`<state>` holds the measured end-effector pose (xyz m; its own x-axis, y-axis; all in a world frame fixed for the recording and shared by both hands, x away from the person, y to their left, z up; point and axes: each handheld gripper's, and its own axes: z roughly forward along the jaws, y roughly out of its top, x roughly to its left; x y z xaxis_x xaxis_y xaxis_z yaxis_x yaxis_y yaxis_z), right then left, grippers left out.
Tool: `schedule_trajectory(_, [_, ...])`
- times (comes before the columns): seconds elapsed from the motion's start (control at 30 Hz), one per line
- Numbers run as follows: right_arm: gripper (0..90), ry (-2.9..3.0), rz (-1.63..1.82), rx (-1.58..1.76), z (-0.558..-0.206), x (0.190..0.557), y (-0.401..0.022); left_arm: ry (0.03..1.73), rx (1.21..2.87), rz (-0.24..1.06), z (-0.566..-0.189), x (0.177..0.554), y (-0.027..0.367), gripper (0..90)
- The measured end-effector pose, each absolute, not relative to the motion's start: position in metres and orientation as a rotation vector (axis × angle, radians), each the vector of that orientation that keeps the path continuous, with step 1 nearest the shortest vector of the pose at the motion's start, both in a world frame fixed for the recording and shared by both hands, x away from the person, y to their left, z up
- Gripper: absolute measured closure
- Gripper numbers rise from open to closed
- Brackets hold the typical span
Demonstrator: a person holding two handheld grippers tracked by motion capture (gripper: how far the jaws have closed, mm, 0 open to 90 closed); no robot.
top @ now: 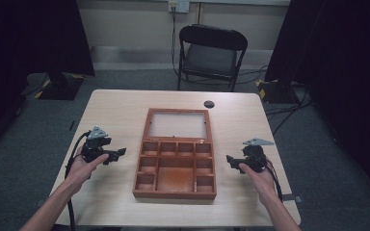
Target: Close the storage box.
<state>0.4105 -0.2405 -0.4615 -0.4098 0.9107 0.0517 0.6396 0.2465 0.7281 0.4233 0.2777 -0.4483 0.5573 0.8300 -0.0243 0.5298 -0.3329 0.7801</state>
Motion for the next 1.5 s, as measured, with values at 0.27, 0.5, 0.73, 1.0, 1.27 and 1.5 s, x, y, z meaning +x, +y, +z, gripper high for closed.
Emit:
schedule_trajectory(0.27, [20.7, 2.153, 1.121, 1.401, -0.441, 0.437, -0.216, 1.092, 1.968, 0.433, -0.438, 0.447, 0.259, 19.7])
schedule_trajectory(0.5, [23.0, 2.171, 1.151, 1.359, -0.426, 0.462, -0.204, 1.072, 1.96, 0.4, -0.423, 0.464, 0.247, 20.1])
schedule_trajectory(0.73, [20.7, 2.183, 1.192, 1.338, -0.417, 0.495, -0.186, 1.069, 1.916, 0.378, -0.415, 0.493, 0.232, 20.9])
schedule_trajectory(1.0, [17.1, 2.232, 1.171, 1.439, -0.444, 0.513, -0.174, 1.11, 1.966, 0.319, -0.444, 0.507, 0.212, 22.3])
schedule_trajectory(1.27, [15.3, 2.251, 1.167, 1.507, -0.458, 0.519, -0.17, 1.162, 1.973, 0.251, -0.458, 0.512, 0.214, 20.3])
schedule_trajectory(1.5, [15.5, 2.248, 1.164, 1.559, -0.46, 0.522, -0.162, 1.228, 1.945, 0.212, -0.466, 0.516, 0.215, 17.6])
